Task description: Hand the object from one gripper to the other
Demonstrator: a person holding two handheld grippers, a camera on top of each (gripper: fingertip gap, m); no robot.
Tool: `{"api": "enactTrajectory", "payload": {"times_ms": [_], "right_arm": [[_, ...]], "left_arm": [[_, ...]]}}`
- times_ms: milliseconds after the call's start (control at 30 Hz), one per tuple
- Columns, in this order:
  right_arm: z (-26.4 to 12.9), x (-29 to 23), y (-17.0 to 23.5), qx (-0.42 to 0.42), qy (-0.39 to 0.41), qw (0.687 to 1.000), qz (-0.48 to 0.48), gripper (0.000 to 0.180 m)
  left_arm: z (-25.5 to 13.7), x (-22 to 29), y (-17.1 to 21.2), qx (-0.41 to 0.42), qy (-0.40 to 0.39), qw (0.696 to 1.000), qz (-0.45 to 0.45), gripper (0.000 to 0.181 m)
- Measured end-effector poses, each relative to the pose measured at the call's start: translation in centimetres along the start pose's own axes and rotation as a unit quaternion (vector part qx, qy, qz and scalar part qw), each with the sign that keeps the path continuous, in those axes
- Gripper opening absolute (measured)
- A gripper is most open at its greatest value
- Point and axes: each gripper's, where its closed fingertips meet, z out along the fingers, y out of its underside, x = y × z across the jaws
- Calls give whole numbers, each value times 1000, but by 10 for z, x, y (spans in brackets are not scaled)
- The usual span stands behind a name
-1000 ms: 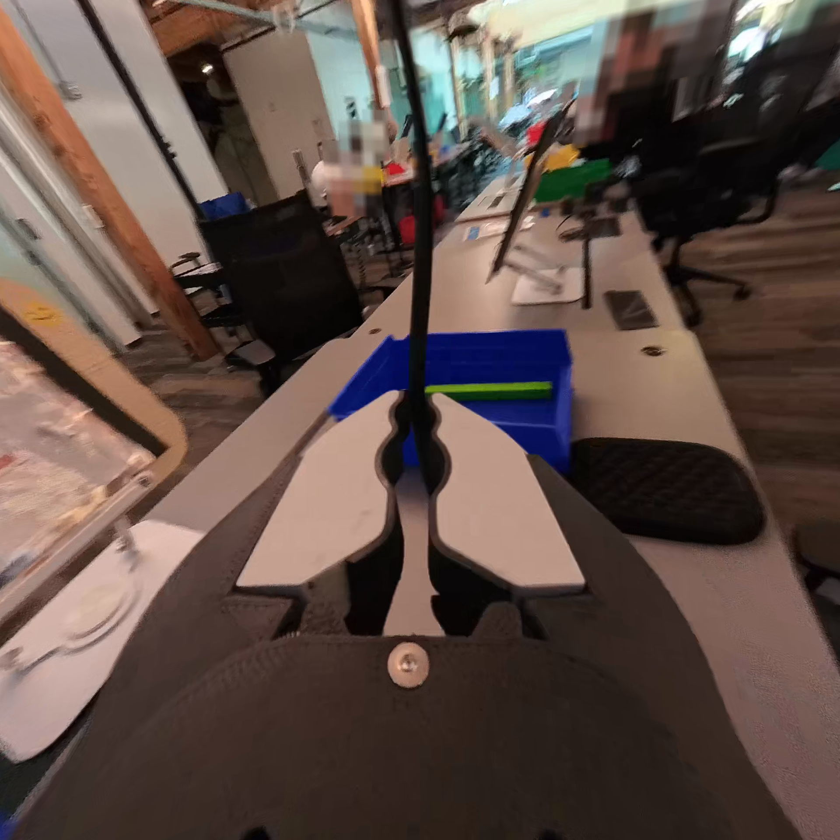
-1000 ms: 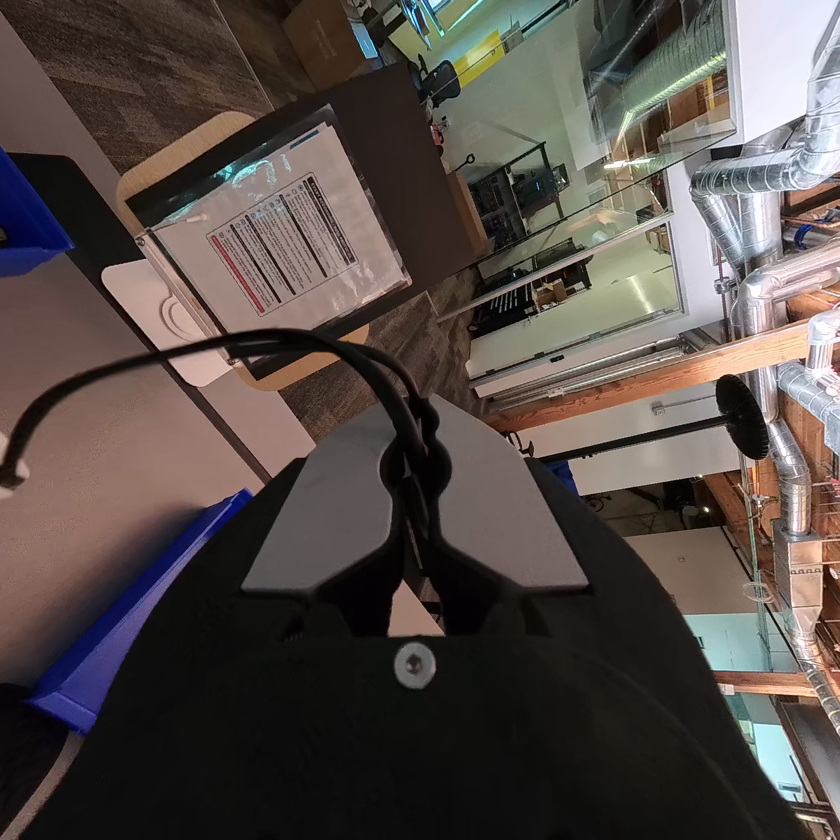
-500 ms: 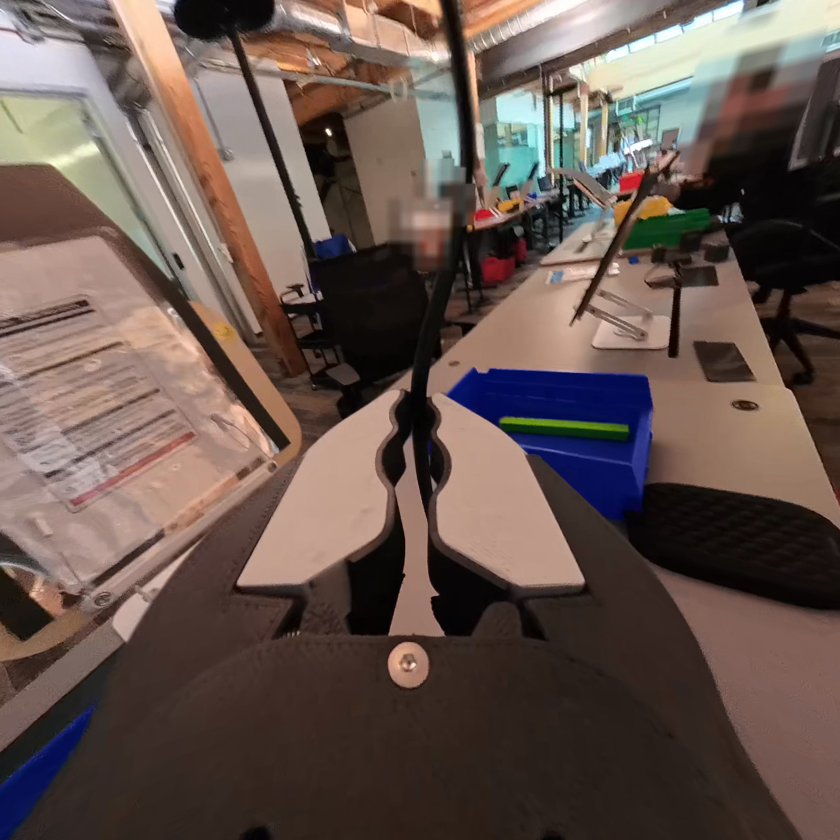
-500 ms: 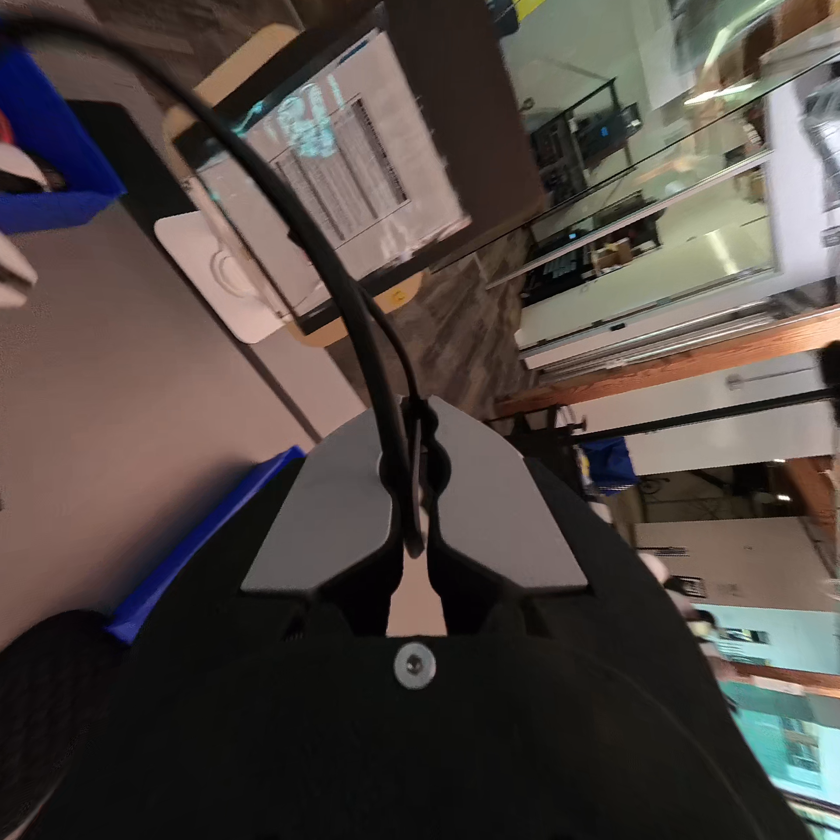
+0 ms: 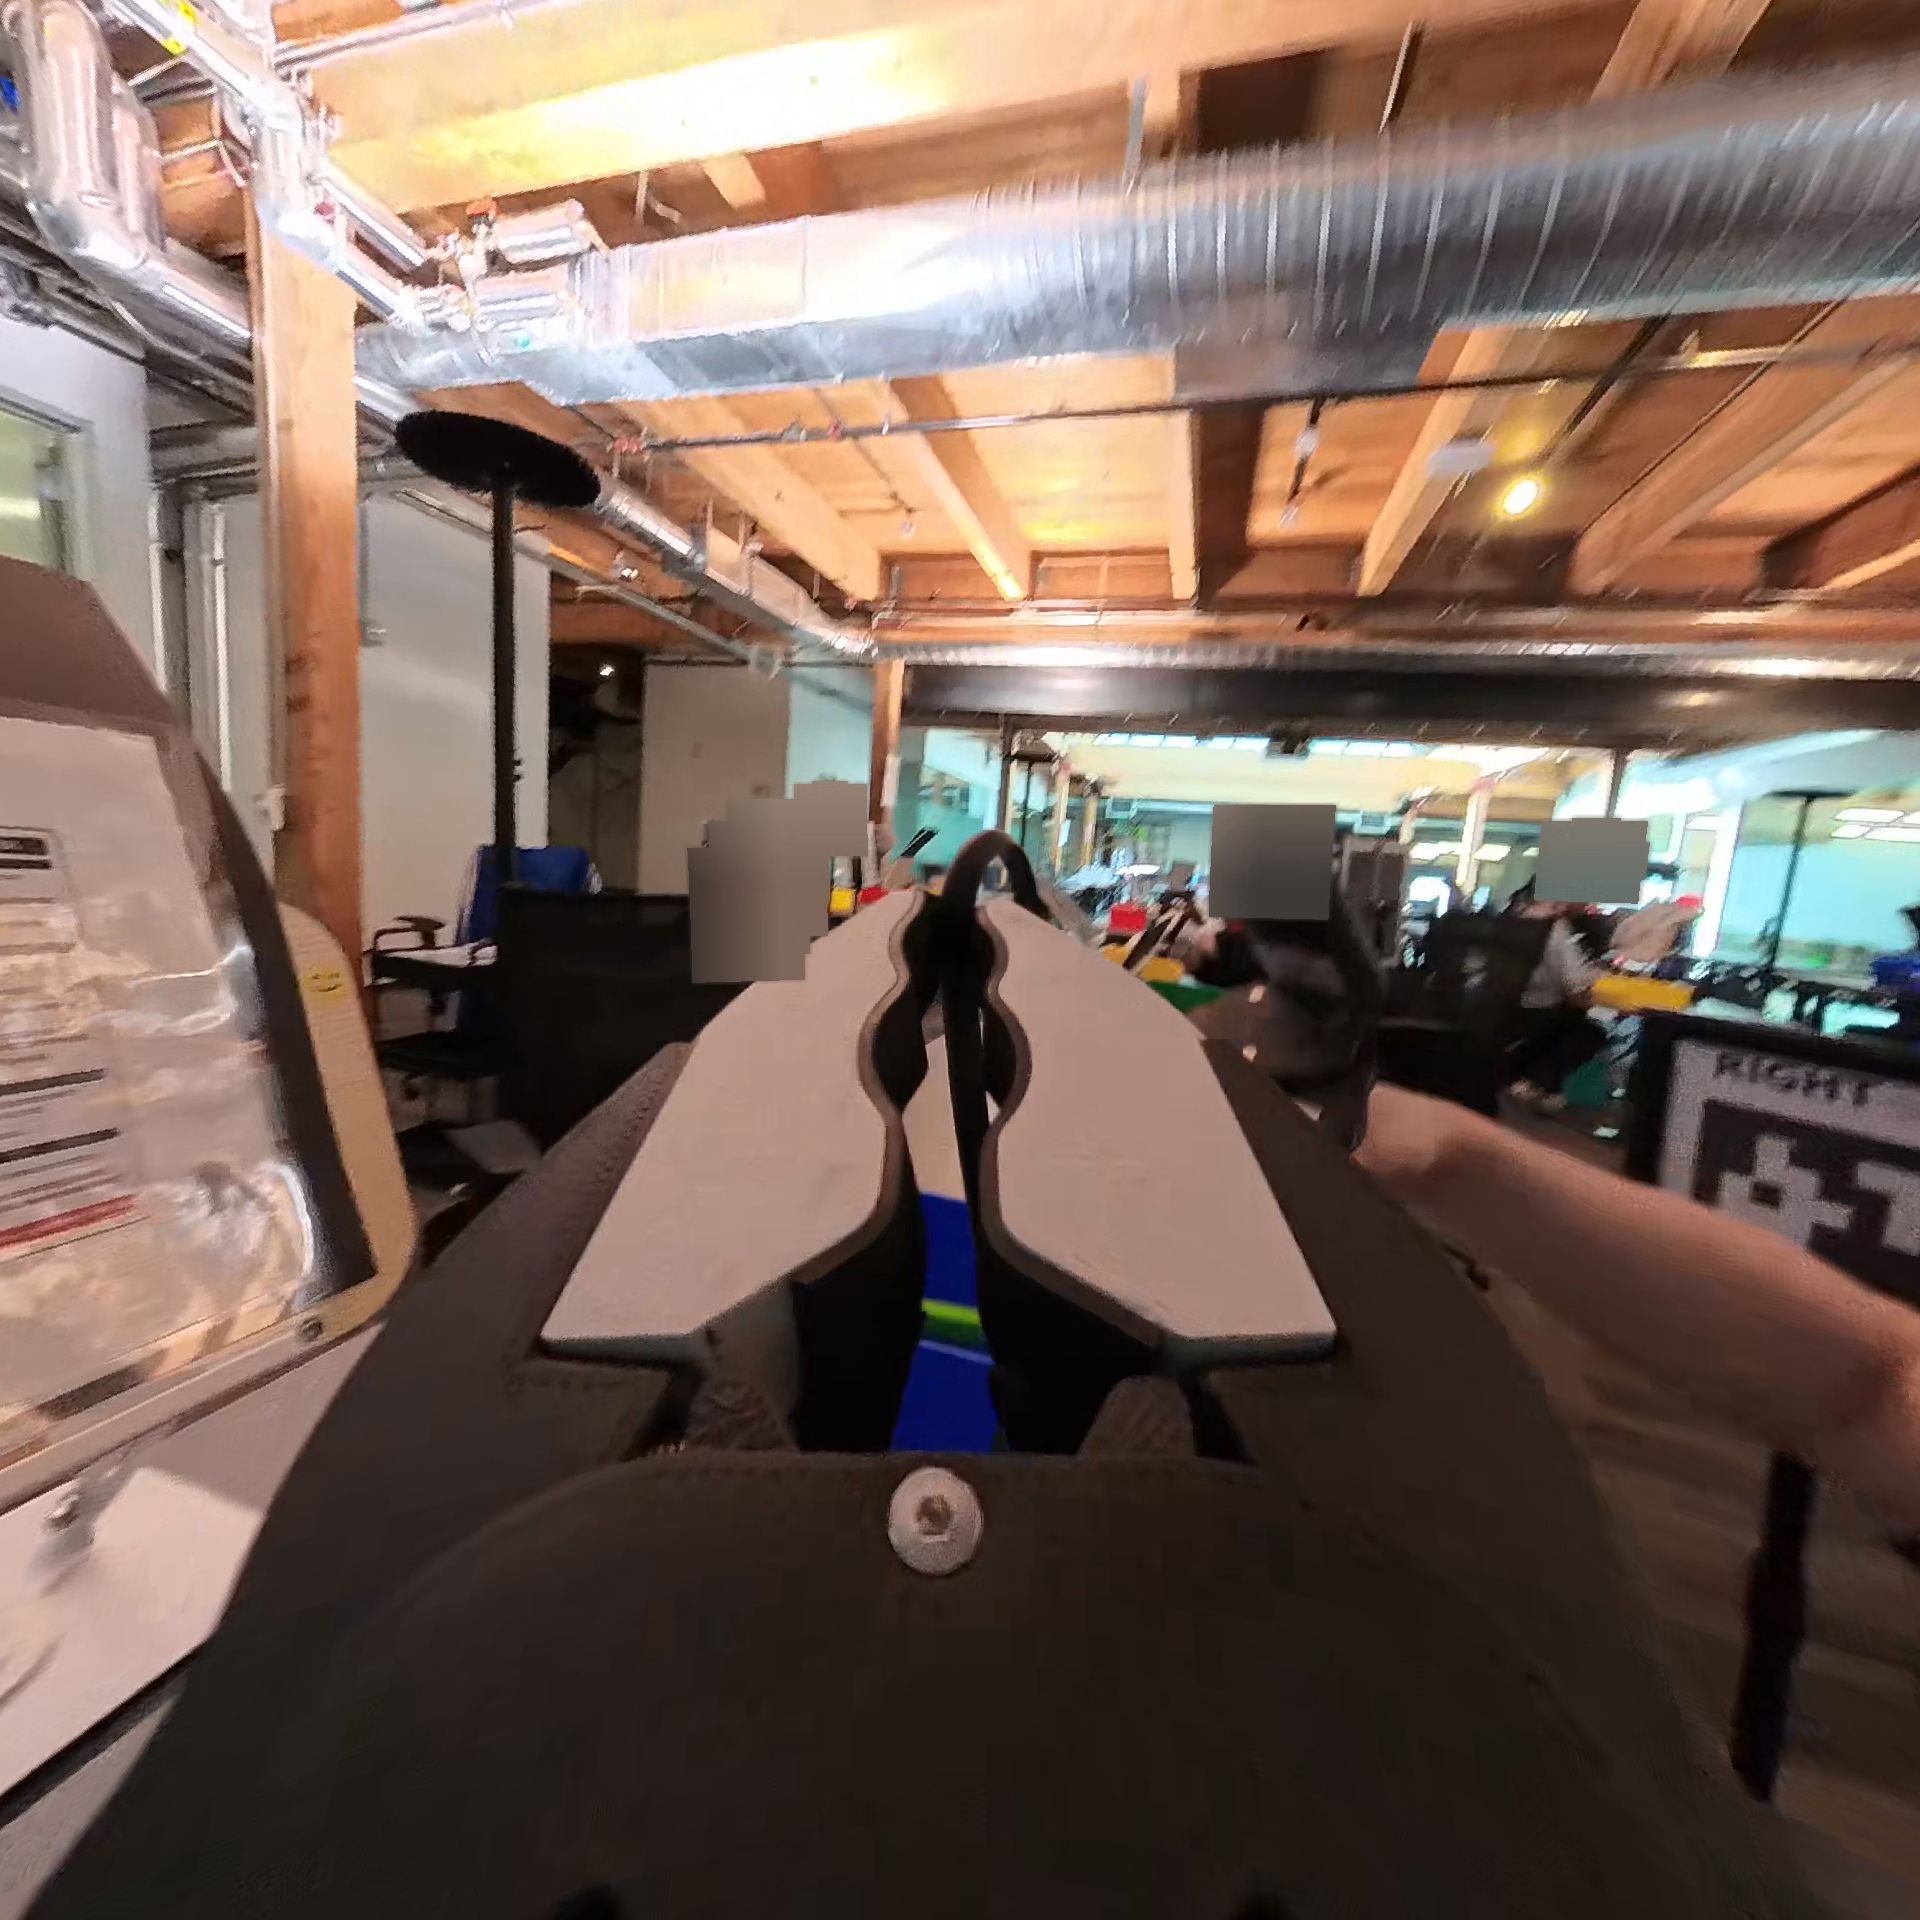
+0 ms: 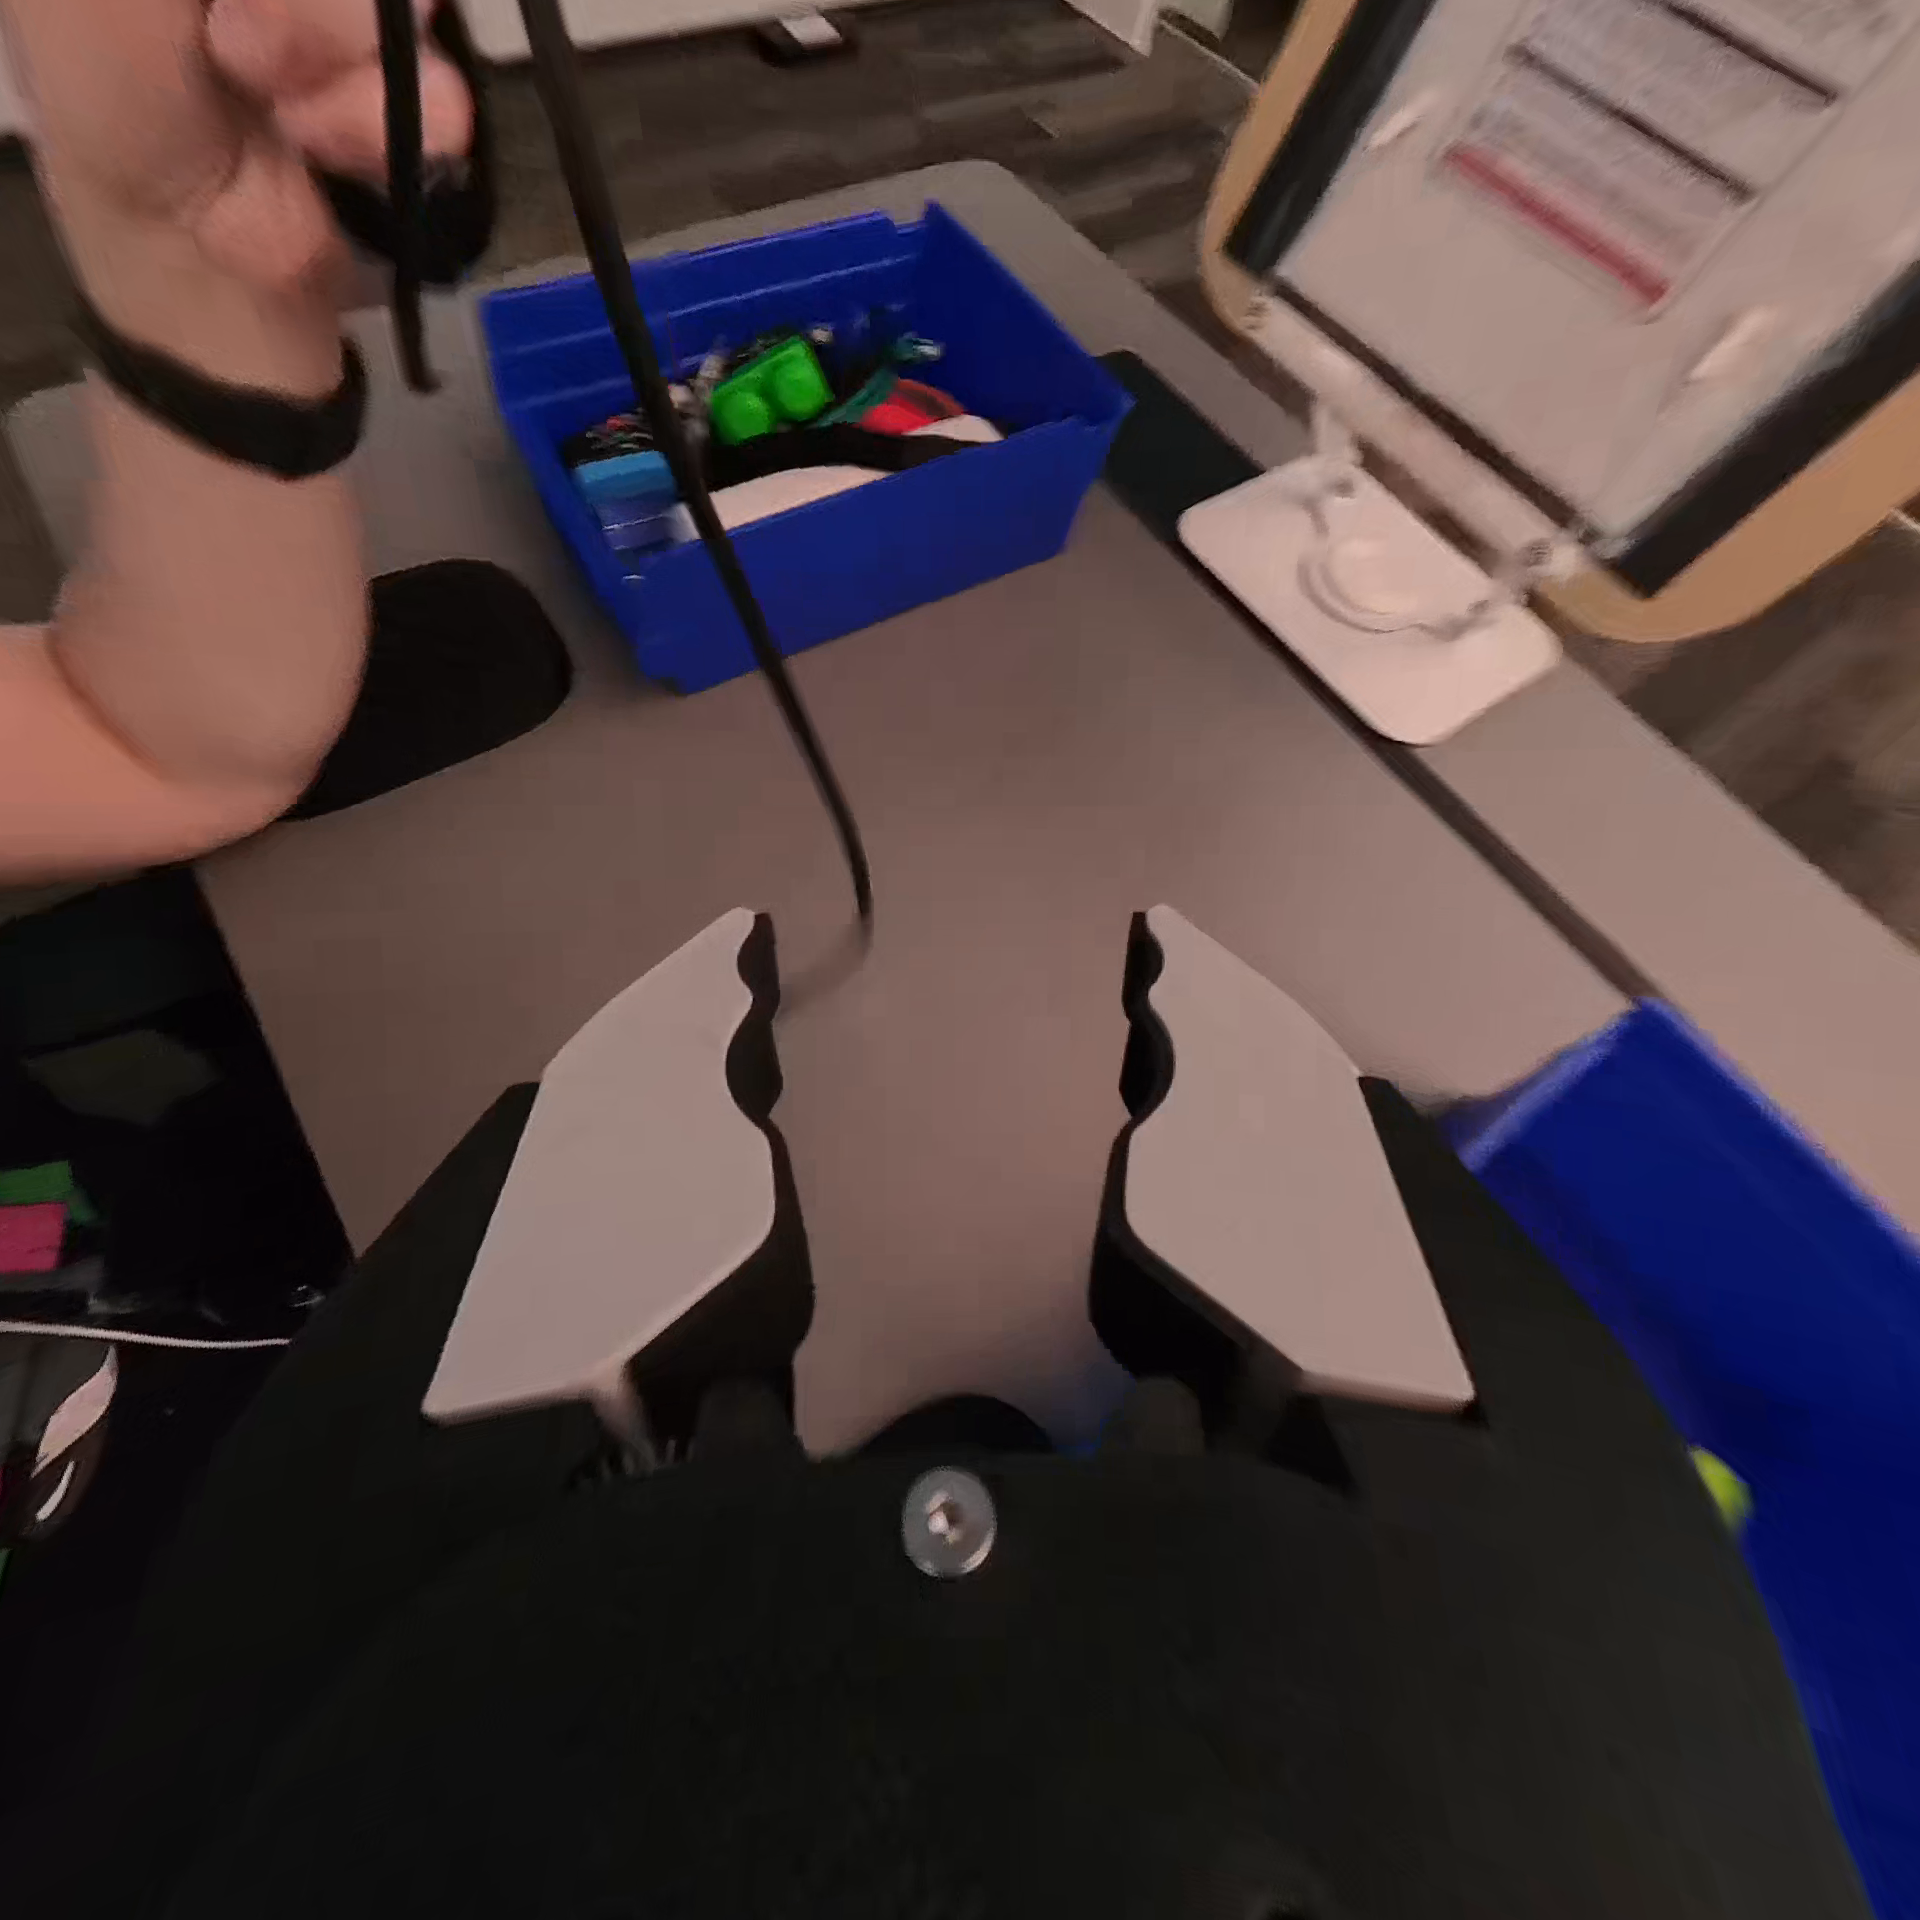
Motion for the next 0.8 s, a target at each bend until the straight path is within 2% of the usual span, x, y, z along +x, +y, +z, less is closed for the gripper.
{"api": "enactTrajectory", "payload": {"times_ms": [200, 333, 467, 533, 633, 800], "right_arm": [[19, -39, -5, 83, -38, 996, 19, 73], [40, -67, -38, 160, -29, 985, 48, 87], [63, -109, -69, 219, -67, 969, 92, 88], [79, -121, -70, 207, -44, 971, 108, 87], [93, -122, -68, 199, 40, 975, 89, 87], [88, -113, -74, 202, 144, 967, 50, 88]], "left_arm": [[-11, 8, -20, 30, 3, 999, 21, 5], [-15, 14, -26, 31, 2, 999, 35, 5], [-14, 16, -26, 24, -13, 998, 50, 5], [-13, 14, -23, 16, -35, 997, 69, 5], [-11, 7, -19, 2, -89, 990, 112, 5], [-5, 7, -10, -23, -150, 974, 167, 5]]}}
